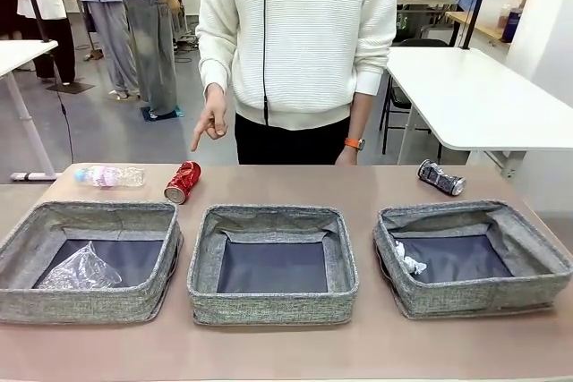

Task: Sort the waste into the appropriate baskets.
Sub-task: Pick up the waste item pointed out by the person.

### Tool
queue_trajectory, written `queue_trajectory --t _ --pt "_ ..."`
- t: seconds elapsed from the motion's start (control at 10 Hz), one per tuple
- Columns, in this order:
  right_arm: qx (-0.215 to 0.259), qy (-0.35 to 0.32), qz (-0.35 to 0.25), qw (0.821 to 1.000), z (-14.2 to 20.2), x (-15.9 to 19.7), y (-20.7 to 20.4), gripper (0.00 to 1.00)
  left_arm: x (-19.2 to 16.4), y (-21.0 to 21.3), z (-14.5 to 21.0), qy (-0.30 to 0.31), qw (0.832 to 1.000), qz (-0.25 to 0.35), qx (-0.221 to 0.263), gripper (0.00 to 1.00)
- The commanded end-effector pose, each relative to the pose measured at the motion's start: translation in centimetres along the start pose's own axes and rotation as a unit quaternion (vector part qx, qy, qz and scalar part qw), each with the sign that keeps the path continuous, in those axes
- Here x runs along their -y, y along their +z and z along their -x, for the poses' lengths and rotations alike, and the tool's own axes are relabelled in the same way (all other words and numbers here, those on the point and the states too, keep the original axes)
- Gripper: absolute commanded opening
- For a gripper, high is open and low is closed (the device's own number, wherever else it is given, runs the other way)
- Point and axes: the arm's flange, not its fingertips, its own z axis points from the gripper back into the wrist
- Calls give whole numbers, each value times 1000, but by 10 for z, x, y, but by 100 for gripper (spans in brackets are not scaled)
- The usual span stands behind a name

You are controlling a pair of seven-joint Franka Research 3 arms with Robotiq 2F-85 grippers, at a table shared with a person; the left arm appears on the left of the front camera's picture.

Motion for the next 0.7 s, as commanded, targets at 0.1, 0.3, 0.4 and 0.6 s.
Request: queue_trajectory --t 0.1,0.3,0.4,0.6 --pt "0 -6 -5 1000 1 -6 0 100 3 -1 2 6 1000 -8 -1 100" --pt "0 -6 -5 1000 1 -6 0 100 19 -20 -26 -28 988 -144 -43 100" --pt "0 -6 -5 1000 1 -6 0 100 31 -45 -55 -54 967 -232 -95 100" --pt "0 -6 -5 1000 1 -6 0 100 40 -117 -115 -124 866 -467 -127 100"
